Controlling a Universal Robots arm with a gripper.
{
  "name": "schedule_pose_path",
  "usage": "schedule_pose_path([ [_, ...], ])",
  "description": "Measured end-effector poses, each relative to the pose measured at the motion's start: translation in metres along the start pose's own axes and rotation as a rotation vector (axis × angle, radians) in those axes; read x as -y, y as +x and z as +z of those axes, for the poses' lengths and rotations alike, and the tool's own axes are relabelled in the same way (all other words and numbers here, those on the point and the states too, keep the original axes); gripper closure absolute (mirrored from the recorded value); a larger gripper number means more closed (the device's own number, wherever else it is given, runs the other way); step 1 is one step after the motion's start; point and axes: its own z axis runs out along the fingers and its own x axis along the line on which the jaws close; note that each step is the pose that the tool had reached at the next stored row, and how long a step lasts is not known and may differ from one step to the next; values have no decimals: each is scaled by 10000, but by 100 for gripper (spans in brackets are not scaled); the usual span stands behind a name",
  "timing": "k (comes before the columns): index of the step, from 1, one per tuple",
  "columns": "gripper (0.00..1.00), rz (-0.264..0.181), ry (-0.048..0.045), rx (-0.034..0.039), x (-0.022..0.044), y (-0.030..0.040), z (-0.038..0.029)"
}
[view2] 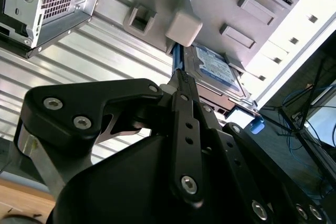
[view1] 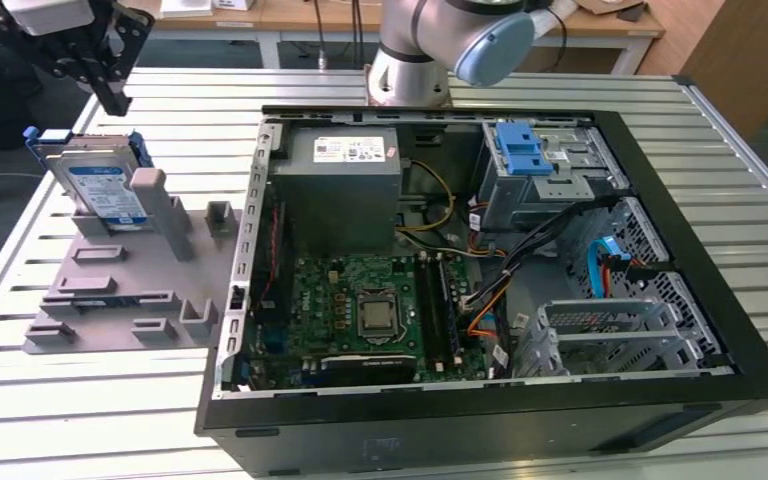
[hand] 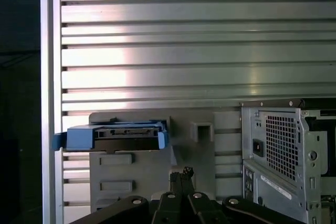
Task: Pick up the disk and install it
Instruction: 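Reach for the disk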
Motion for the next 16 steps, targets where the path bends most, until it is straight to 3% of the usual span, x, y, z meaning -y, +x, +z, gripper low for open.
schedule_pose_path([
  [6,89,0,0,-12,0,99,5],
  [16,89,9,10,-222,-1,188,27],
])
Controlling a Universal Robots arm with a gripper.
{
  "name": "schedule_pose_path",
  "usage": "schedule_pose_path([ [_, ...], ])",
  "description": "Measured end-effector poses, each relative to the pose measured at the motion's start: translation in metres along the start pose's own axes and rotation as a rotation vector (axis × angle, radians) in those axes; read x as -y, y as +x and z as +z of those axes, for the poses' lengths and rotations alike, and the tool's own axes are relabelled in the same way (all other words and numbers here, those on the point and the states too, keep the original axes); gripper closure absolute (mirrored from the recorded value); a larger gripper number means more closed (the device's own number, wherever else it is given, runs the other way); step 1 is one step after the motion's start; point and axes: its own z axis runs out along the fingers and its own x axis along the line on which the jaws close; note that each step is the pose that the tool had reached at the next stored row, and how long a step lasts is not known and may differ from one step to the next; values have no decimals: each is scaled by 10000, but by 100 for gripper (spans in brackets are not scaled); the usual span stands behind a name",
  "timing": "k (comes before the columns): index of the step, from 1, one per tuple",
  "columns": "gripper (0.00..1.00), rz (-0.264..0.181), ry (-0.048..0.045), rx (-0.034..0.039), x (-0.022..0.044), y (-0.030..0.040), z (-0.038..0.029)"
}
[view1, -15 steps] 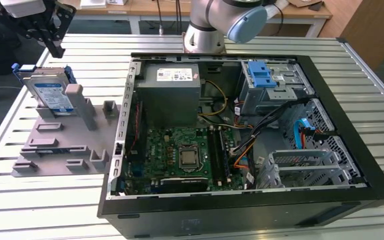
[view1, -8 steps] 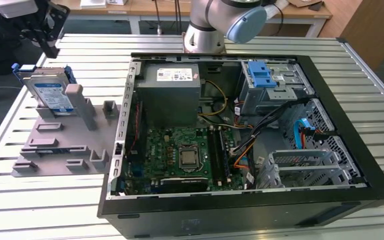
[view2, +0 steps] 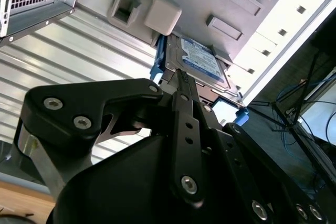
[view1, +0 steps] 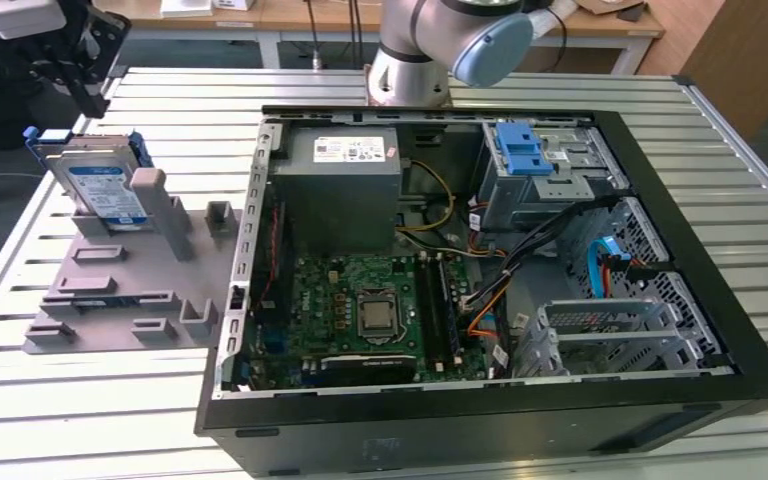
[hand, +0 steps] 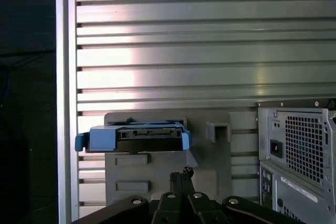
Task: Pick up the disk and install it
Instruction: 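Reach for the disk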
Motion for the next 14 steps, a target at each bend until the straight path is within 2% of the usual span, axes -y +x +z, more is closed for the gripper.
schedule_pose_path([
  [9,89,5,6,-117,1,135,24],
  [14,89,6,7,-151,2,215,34],
])
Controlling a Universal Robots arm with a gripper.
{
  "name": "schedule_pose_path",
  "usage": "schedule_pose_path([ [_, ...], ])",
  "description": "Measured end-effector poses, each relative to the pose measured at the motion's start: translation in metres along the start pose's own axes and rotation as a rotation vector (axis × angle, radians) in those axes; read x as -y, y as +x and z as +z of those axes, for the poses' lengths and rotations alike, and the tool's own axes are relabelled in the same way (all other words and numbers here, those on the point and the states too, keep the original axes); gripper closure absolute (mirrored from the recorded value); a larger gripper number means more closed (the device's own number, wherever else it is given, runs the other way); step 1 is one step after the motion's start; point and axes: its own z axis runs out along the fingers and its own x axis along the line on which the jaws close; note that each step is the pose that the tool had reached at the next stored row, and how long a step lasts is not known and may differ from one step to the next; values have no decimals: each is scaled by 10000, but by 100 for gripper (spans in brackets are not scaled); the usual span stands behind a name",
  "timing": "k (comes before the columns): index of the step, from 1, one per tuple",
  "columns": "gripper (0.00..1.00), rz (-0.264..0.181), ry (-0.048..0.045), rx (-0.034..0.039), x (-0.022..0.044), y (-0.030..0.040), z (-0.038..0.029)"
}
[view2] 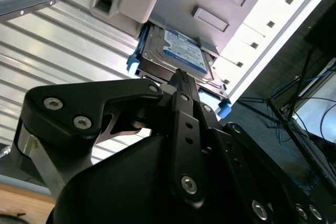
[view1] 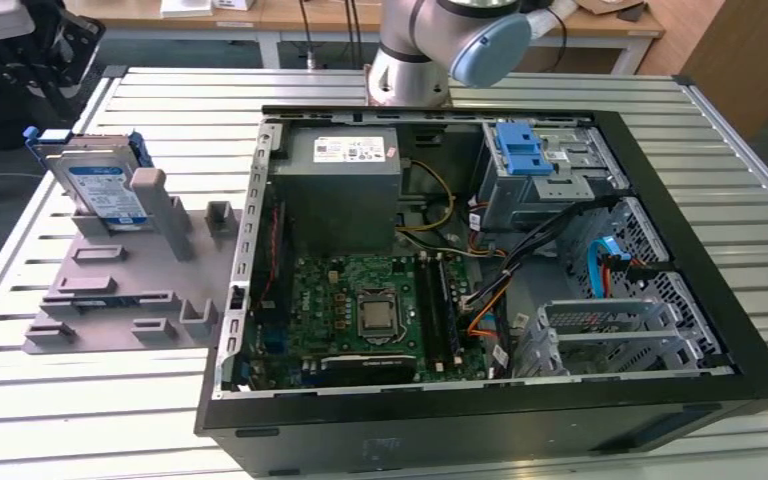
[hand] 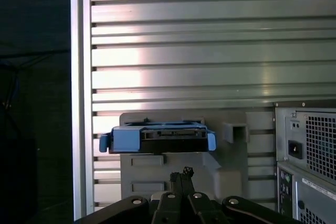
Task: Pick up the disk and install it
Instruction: 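Reach for the disk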
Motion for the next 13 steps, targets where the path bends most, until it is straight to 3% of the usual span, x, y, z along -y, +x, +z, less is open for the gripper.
schedule_pose_path([
  [13,89,1,1,-23,-23,248,31],
])
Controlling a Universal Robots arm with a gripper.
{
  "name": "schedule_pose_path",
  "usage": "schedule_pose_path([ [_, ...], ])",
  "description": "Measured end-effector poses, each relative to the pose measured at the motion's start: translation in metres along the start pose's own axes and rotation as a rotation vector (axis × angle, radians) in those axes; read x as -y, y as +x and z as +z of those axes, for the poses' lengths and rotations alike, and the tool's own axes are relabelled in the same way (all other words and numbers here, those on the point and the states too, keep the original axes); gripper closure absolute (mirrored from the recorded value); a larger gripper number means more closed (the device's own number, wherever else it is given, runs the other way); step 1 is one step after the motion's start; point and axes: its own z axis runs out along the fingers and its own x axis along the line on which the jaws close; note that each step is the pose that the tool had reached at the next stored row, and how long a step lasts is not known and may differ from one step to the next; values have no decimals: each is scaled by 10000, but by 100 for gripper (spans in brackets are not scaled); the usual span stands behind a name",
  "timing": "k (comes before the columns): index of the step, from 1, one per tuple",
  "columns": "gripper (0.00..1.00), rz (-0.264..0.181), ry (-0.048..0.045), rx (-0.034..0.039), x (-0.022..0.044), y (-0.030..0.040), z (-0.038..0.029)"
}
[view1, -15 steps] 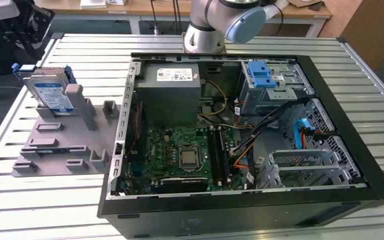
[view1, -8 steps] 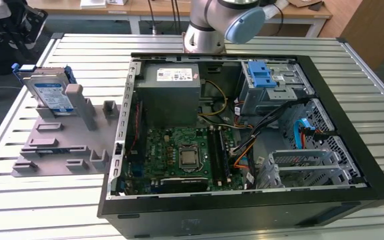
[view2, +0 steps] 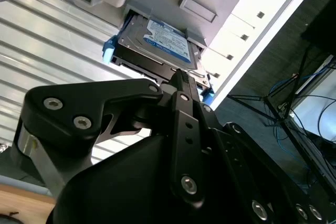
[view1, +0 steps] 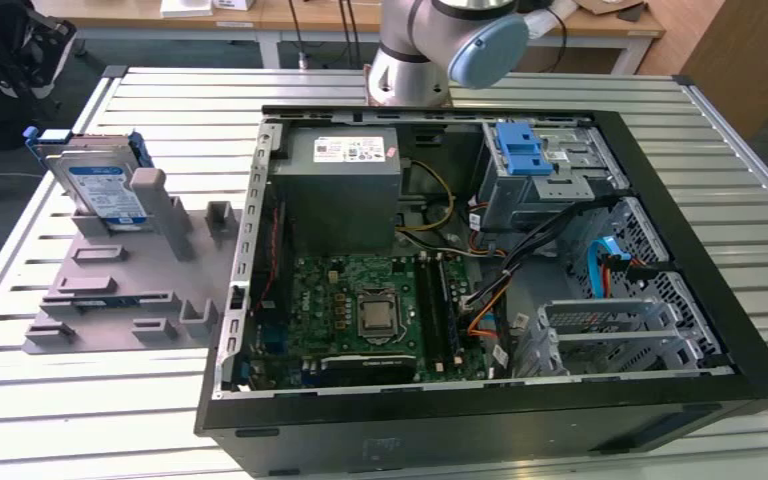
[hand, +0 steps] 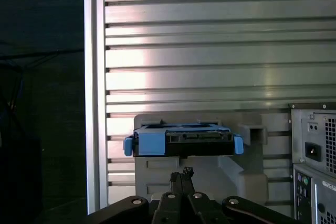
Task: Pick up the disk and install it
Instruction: 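Reach for the disk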
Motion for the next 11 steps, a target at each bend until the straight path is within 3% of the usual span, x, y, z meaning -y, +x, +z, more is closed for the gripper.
schedule_pose_path([
  [7,89,1,0,-4,-50,106,25],
  [11,89,0,0,-4,-53,118,28],
])
